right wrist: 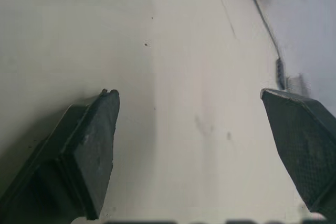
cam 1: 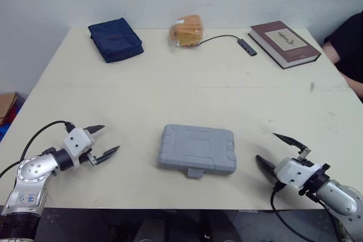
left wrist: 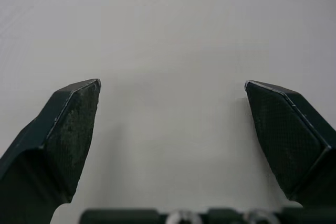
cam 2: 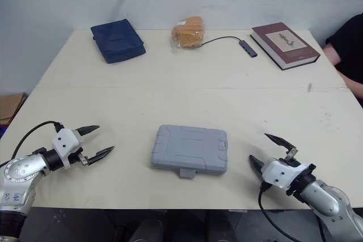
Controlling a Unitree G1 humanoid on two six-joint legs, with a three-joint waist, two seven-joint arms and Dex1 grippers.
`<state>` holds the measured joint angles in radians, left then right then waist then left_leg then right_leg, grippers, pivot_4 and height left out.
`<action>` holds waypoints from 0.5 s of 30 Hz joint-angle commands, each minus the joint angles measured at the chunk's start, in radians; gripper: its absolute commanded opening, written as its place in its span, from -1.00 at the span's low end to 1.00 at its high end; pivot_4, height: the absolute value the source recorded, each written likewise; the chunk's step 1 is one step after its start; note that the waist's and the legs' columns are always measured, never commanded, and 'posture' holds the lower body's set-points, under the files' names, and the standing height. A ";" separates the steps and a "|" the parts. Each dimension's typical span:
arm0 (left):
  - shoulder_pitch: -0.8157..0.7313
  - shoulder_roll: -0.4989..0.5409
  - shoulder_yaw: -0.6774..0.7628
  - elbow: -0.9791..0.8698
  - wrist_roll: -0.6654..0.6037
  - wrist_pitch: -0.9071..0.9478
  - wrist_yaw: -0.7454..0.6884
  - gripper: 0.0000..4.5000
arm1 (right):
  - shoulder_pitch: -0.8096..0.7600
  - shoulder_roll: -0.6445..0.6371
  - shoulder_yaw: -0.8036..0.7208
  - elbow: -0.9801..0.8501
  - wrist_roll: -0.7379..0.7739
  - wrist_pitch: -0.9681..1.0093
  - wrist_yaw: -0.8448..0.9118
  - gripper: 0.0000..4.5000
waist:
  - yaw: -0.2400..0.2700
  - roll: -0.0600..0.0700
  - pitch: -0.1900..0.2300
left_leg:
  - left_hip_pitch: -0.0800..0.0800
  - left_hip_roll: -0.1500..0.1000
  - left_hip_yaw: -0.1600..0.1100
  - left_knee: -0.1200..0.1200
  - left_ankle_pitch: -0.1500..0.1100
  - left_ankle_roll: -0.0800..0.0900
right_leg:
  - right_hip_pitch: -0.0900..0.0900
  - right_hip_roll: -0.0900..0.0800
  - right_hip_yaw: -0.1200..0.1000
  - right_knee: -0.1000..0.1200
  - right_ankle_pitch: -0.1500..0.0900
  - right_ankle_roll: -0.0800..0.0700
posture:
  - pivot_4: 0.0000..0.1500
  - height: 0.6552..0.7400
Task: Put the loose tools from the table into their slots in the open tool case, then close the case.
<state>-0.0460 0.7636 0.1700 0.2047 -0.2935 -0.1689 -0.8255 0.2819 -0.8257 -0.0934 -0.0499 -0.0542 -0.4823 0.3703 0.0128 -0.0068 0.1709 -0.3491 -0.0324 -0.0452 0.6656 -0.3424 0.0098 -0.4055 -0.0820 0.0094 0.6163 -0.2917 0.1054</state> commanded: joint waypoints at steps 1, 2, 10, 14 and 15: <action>-0.054 -0.025 -0.013 -0.107 -0.078 0.101 -0.037 0.74 | 0.028 0.015 -0.044 -0.085 0.217 0.093 0.116 0.77 | 0.004 0.000 0.000 | 0.000 0.000 0.000 0.000 0.000 0.000 | 0.000 0.000 0.000 0.000 0.000 0.000 | 1.00 1.00; -0.069 -0.034 -0.022 -0.118 -0.070 0.114 -0.034 0.61 | 0.046 0.008 -0.039 -0.119 0.294 0.122 0.177 0.63 | 0.006 0.000 0.000 | -0.001 0.000 0.000 0.000 0.000 0.000 | -0.001 0.000 0.000 0.000 0.000 0.000 | 1.00 1.00; -0.301 -0.098 -0.154 -0.018 0.010 0.188 -0.099 -0.91 | 0.187 -0.111 0.057 -0.396 0.536 0.402 0.489 -1.00 | 0.009 0.001 0.001 | -0.002 0.001 0.000 -0.001 0.001 -0.003 | -0.004 0.003 0.000 0.001 0.000 -0.001 | 1.00 1.00; -0.471 -0.169 -0.245 0.159 0.107 0.130 -0.111 -0.98 | 0.139 -0.115 0.111 -0.394 0.492 0.485 0.534 -1.00 | 0.011 0.000 0.001 | -0.002 -0.001 0.000 0.001 0.001 -0.003 | -0.004 0.003 -0.003 0.003 0.000 0.000 | 1.00 1.00; -0.514 -0.191 -0.272 0.210 0.141 0.107 -0.112 -0.98 | 0.116 -0.105 0.126 -0.389 0.474 0.501 0.533 -1.00 | 0.012 0.000 0.001 | -0.002 -0.002 0.000 0.001 0.001 -0.003 | -0.004 0.004 -0.004 0.003 0.000 0.000 | 1.00 1.00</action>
<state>-0.5340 0.5811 -0.0774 0.3754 -0.1941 -0.0257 -0.9323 0.4057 -0.9347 0.0206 -0.4251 0.4320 0.0019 0.8912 0.0244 -0.0070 0.1717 -0.3513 -0.0350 -0.0446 0.6668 -0.3412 0.0068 -0.4100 -0.0779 0.0051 0.6194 -0.2916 0.1056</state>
